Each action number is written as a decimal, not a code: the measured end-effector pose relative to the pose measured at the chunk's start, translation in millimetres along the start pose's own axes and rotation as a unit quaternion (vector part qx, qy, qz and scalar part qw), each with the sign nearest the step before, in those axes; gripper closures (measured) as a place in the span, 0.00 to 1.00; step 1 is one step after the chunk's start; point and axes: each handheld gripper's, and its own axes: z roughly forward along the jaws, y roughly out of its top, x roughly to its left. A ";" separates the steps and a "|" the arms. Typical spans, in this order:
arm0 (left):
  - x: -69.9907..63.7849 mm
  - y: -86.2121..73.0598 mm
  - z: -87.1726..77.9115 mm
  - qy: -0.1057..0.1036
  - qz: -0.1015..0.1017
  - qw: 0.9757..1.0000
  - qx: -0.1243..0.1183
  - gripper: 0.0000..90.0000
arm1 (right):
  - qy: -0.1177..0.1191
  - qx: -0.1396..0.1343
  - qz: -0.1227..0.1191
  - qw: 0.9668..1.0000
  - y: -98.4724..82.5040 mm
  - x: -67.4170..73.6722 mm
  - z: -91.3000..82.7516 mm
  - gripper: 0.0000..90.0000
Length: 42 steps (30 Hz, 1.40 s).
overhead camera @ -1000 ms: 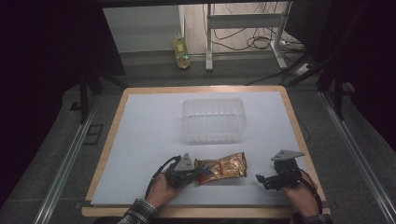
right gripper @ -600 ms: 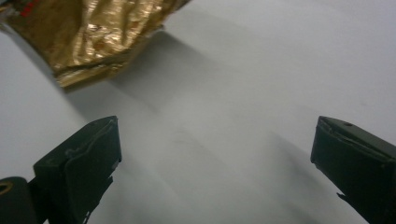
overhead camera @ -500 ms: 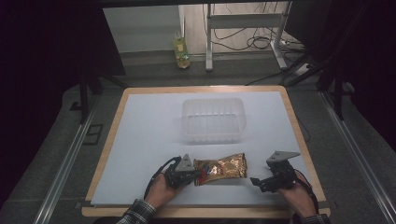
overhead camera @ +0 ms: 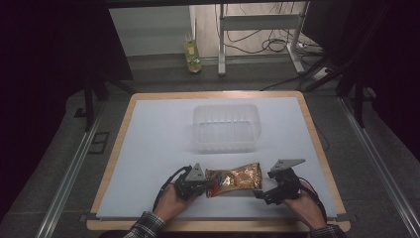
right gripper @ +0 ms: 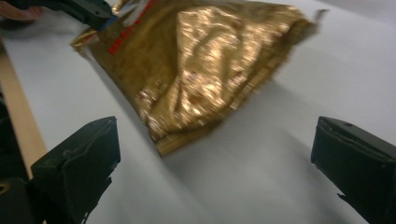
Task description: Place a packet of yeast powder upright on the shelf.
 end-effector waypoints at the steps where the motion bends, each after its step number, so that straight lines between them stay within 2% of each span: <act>1: 0.0 0.0 0.0 0.000 0.000 1.000 0.000 1.00 | 0.016 0.002 0.006 1.000 3.6 1.3 4.6 0.02; 2: -0.3 0.0 0.3 0.000 -0.002 1.000 -0.002 1.00 | 0.016 0.002 0.006 1.000 3.6 1.3 4.6 0.02; 7: -0.4 0.1 0.4 0.000 -0.003 1.000 -0.002 1.00 | 0.048 0.008 0.017 0.999 12.2 2.8 16.7 0.02; 13: 0.0 0.0 -0.1 0.001 0.001 1.000 0.000 0.99 | 0.091 0.002 0.037 0.995 24.3 5.8 27.5 0.02; 17: -2.5 0.2 0.0 0.009 0.007 1.000 0.001 0.99 | 0.101 -0.002 0.051 0.994 29.9 6.2 31.2 0.03; 21: -2.6 0.0 0.3 0.008 0.002 1.000 -0.002 0.99 | 0.105 -0.006 0.057 0.993 36.6 8.5 32.1 0.05; 28: -1.2 0.3 -0.5 0.010 0.004 1.000 0.002 0.97 | 0.108 -0.007 0.058 0.992 47.5 13.3 34.6 0.06; 29: -1.2 0.3 -0.6 0.011 0.004 1.000 0.002 0.96 | 0.098 -0.002 0.061 0.993 51.2 14.8 34.8 0.12; 30: -1.4 0.3 -0.6 0.012 0.004 1.000 0.002 0.96 | 0.098 -0.002 0.061 0.993 51.2 14.8 34.8 0.12; 34: -1.5 0.6 -0.9 0.017 0.008 1.000 0.003 0.93 | 0.068 0.012 0.081 0.994 56.4 14.7 31.9 0.34; 35: -2.1 0.6 -1.1 0.023 0.019 1.000 0.004 0.91 | 0.073 0.008 0.099 0.992 57.0 12.8 30.1 0.43; 36: -2.1 0.6 -1.1 0.023 0.019 1.000 0.004 0.90 | 0.073 0.008 0.099 0.992 57.0 12.8 30.1 0.43; 39: -2.8 0.8 -1.1 0.027 0.022 0.999 0.004 0.89 | 0.091 -0.004 0.124 0.988 55.7 8.5 26.4 0.57; 40: -2.8 0.6 -1.2 0.029 0.023 0.999 0.003 0.89 | 0.099 -0.008 0.140 0.985 55.0 7.0 25.0 0.61; 41: -2.5 0.4 -1.5 0.029 0.021 0.999 0.001 0.87 | 0.111 -0.018 0.162 0.980 53.2 4.4 23.7 0.66; 42: -2.5 0.4 -1.5 0.029 0.021 0.999 0.001 0.87 | 0.113 -0.020 0.168 0.979 52.8 3.9 23.3 0.68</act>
